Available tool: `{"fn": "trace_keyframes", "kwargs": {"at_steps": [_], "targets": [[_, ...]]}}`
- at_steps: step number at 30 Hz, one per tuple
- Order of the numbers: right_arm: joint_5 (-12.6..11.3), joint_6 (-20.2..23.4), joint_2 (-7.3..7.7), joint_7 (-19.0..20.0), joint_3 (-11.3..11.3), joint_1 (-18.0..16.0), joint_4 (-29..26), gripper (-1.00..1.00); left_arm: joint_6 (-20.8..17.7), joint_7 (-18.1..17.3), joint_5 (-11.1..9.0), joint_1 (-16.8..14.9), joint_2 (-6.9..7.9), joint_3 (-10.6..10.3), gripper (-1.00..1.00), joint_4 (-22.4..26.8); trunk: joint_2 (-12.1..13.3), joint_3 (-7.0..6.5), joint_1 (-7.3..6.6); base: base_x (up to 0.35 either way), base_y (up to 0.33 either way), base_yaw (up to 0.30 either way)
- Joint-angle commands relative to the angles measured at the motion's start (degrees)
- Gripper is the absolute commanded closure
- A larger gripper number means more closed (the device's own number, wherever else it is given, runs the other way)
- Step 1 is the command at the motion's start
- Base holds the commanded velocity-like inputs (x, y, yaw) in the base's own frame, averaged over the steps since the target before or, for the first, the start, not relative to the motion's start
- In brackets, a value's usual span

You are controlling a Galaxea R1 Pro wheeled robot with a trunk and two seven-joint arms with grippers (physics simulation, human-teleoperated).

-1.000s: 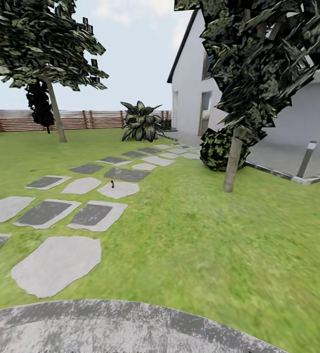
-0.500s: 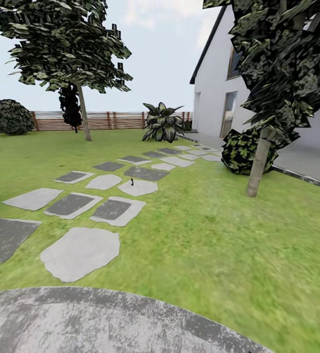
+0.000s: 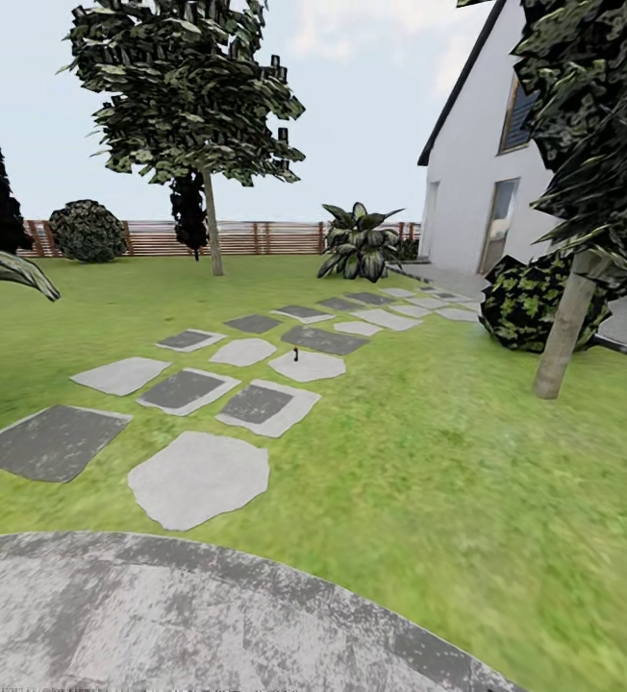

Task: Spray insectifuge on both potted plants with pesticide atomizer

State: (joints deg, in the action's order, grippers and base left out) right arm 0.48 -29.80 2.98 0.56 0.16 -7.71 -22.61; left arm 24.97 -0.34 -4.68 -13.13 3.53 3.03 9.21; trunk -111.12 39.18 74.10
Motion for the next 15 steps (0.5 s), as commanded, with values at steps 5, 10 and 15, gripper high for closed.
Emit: {"fn": "trace_keyframes", "kwargs": {"at_steps": [5,10,15], "targets": [[0.0,-0.2,0.01,0.1,0.0,0.0,0.0,-1.00,0.2,-0.1,-0.3,-0.1,-0.01,0.1,-1.00,-0.1,-2.0,0.80,1.10,0.000,0.000,0.279],[0.0,-0.2,0.03,0.1,0.0,0.0,0.0,-1.00,0.2,-0.1,-0.3,-0.1,-0.01,0.1,-1.00,-0.1,-4.0,1.55,2.19,0.000,0.000,0.274],[0.2,-0.3,0.09,0.4,0.2,0.0,0.1,-1.00,0.2,-0.1,-0.3,-0.1,-0.01,0.1,-1.00,-0.1,-6.1,2.39,3.29,0.000,0.000,0.095]]}}
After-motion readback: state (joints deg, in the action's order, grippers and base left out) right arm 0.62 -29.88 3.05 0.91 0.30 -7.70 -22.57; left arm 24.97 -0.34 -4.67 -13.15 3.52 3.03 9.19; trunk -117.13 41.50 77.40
